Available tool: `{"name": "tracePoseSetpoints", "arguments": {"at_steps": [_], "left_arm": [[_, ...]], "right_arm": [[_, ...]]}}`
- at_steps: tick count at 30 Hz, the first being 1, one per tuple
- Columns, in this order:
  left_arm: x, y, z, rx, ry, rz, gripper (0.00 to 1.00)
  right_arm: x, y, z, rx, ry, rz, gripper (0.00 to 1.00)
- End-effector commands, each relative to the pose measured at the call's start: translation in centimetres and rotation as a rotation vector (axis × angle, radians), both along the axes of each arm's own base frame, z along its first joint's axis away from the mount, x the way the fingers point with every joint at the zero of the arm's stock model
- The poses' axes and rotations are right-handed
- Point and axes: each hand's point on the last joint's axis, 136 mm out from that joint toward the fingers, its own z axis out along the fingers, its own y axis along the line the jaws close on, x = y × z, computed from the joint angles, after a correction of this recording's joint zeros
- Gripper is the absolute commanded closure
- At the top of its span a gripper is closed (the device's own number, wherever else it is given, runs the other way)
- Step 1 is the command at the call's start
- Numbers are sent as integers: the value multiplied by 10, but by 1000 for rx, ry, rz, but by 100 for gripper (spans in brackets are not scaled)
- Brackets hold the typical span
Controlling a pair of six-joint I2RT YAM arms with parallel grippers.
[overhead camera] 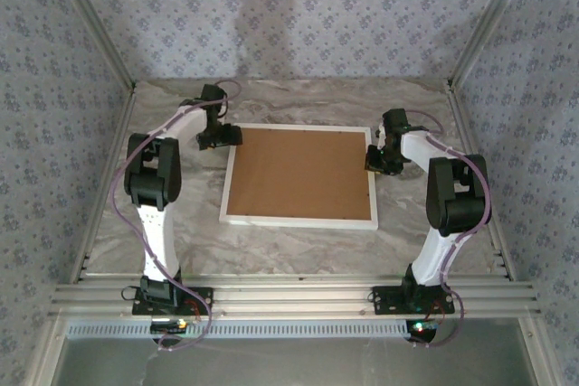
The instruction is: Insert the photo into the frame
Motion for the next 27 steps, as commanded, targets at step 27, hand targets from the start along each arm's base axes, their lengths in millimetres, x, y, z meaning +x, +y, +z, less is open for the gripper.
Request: {"name": "tracePoseSetpoints", "arguments": {"at_steps": [27], "left_arm": [[-90, -69, -91, 37, 289, -100, 21]], "right_arm": [[-4, 26, -13, 77, 42, 15, 81]]}}
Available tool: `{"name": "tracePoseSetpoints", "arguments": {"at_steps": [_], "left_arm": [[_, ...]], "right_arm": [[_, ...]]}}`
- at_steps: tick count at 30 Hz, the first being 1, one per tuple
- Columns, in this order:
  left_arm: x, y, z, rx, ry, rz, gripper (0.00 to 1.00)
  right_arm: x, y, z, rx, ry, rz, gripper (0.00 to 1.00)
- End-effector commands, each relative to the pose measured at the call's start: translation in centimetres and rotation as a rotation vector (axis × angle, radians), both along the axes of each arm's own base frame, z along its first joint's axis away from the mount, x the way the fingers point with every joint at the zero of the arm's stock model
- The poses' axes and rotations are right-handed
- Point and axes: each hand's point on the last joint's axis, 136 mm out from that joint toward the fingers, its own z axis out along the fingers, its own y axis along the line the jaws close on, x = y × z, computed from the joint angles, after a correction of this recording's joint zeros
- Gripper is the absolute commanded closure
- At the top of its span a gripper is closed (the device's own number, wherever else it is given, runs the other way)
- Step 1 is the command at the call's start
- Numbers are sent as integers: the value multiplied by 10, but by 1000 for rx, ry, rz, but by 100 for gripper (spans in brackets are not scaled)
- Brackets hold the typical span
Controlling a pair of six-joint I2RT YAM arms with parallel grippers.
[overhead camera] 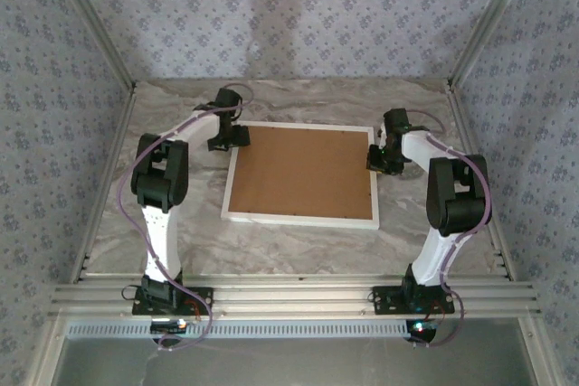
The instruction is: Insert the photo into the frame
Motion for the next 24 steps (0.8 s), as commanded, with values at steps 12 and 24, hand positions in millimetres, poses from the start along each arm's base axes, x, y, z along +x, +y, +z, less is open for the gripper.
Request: {"name": "tracePoseSetpoints", "arguments": {"at_steps": [12, 24], "left_arm": [[-71, -55, -33, -54, 263, -185, 19], [-52, -12, 81, -136, 21, -109, 10]], "right_arm": [[-11, 22, -11, 79, 57, 17, 81], [-9, 10, -6, 57, 48, -3, 80]]}}
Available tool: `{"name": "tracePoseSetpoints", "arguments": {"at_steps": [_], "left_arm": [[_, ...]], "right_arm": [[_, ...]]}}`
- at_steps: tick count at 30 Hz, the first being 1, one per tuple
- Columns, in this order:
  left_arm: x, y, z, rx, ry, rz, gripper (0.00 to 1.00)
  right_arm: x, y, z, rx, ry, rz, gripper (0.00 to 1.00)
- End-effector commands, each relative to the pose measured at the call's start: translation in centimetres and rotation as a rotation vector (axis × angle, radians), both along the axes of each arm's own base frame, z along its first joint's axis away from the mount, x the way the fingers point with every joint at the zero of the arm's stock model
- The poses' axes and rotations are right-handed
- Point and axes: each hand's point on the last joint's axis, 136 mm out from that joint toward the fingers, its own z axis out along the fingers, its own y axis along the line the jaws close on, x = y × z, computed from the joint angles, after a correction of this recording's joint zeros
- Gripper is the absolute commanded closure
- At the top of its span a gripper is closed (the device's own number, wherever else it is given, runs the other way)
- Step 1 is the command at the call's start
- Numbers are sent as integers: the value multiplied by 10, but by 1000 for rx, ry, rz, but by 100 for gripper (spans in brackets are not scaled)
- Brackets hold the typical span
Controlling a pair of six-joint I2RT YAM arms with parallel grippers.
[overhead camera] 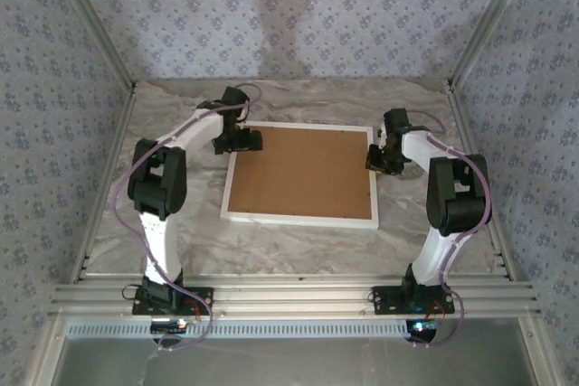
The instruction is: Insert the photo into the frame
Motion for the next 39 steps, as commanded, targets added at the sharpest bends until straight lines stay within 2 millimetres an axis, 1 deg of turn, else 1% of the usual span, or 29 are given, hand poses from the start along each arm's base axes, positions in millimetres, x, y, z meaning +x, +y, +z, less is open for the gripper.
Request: {"name": "tracePoseSetpoints", "arguments": {"at_steps": [1, 3, 6, 12, 15, 19, 22, 25, 27, 29, 34, 39], "left_arm": [[-17, 21, 35, -32, -34, 20, 10], [-30, 29, 37, -35, -36, 34, 10], [-54, 44, 33, -23, -21, 56, 9], [-101, 63, 16, 2, 25, 89, 10], [-117, 67, 8, 1, 42, 103, 10], [-134, 67, -6, -16, 80, 107, 10], [-141, 68, -13, -14, 101, 102, 10], [-142, 69, -21, -6, 114, 98, 10], [-141, 69, -24, -3, 120, 102, 10], [-132, 67, -26, -8, 98, 109, 10], [-122, 68, -32, 2, 84, 129, 10], [-123, 70, -39, 25, 112, 127, 11]], "right_arm": [[-11, 10, -7, 46, 50, 3, 80], [-11, 9, -7, 43, 52, 5, 80], [-11, 9, -7, 44, 55, 4, 79], [-7, 6, -2, 25, 31, 4, 79], [-5, 7, 3, 26, 14, 1, 79], [-5, 8, 3, 27, 14, -2, 79], [-6, 10, 3, 29, 11, -1, 79], [-5, 12, 3, 29, 7, 1, 79], [-4, 13, 3, 29, 8, 3, 79], [-4, 14, 3, 28, 10, 7, 79], [-4, 14, 4, 28, 11, 11, 79], [-6, 14, 3, 28, 15, 14, 79]]}}
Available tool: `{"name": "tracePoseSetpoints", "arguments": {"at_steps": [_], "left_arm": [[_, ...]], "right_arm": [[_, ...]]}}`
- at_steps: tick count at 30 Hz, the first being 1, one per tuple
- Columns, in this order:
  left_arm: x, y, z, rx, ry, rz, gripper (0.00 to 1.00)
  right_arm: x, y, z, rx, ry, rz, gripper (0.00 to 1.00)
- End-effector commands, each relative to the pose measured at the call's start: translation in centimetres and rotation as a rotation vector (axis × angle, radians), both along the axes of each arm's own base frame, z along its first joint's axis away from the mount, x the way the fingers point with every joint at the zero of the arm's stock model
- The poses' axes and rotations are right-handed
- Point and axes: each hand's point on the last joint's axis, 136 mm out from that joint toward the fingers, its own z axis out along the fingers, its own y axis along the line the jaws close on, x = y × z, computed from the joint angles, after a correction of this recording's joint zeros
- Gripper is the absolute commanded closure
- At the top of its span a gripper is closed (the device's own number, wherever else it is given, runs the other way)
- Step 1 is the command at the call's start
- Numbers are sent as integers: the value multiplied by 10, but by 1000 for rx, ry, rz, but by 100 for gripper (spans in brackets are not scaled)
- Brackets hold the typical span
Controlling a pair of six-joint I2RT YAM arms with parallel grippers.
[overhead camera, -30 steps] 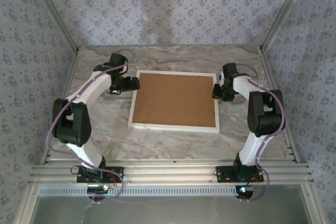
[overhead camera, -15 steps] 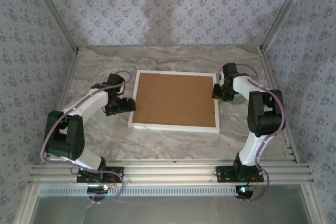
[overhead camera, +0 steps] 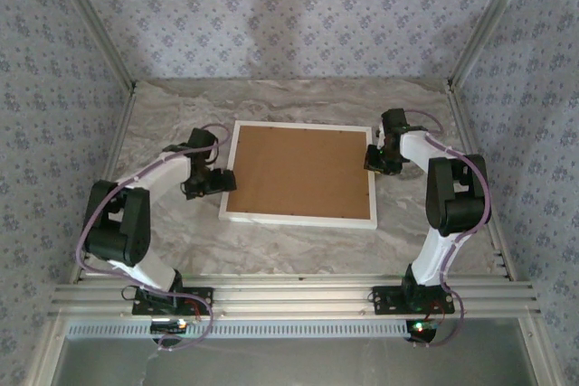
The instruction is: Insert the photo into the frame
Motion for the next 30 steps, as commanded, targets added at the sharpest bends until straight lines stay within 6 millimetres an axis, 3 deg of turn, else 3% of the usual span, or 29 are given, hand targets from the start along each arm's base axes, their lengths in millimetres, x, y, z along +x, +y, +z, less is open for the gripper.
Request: {"name": "tracePoseSetpoints", "arguments": {"at_steps": [1, 14, 24, 30], "left_arm": [[5, 4, -2, 23, -4, 13, 11], [9, 9, 16, 43, -50, 20, 10], [8, 14, 13, 61, -44, 28, 10], [13, 7, 27, 14, -80, 24, 10]], "right_arm": [[-7, 10, 2, 35, 20, 6, 79], [-7, 11, -2, 36, 27, 9, 79], [-10, 11, -5, 35, 37, 12, 79], [-10, 11, -5, 33, 38, 12, 79]]}}
